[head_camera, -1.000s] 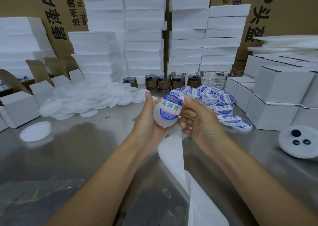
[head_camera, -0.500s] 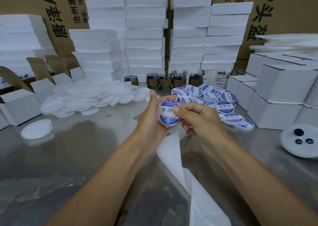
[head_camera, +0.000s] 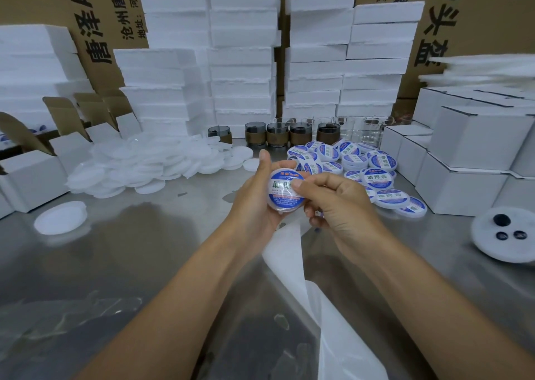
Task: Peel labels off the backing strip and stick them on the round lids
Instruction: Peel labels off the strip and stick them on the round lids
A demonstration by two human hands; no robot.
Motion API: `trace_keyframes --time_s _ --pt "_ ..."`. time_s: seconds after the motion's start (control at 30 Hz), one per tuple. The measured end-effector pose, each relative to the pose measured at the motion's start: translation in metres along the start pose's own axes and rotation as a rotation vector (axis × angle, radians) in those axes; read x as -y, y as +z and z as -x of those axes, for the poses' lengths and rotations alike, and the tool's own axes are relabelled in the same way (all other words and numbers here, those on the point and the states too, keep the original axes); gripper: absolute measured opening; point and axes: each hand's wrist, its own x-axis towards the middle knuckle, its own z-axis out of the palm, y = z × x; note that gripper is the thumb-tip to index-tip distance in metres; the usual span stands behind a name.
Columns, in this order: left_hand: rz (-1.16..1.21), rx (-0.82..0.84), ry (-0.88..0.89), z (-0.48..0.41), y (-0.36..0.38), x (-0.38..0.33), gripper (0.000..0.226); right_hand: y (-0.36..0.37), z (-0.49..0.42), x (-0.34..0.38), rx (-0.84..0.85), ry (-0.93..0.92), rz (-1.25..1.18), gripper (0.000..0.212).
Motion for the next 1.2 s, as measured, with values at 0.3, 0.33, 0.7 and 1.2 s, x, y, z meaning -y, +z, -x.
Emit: trace_keyframes --time_s 0.3,0.33,0.7,1.2 --pt "-0.053 0.066 0.060 0.0025 -0.0010 0.0024 0.029 -0.0004 -0.0005 -0.0015 0.014 0.013 -0.007 0.018" --pt "-0.048 0.066 0.062 0.0025 -0.0014 0.0023 0.027 -0.0005 -0.0004 -0.0016 0.013 0.014 -0.006 0.018" --pt "-0.017 0.050 0.065 0.0016 -0.0021 0.0037 0.009 0.0007 -0.0012 -0.0021 0.000 0.021 -0.004 0.017" --pt "-0.069 -0.010 0.087 0.0006 -0.0031 0.0040 0.011 0.0015 -0.0017 -0.0013 -0.022 0.036 0.037 0.013"
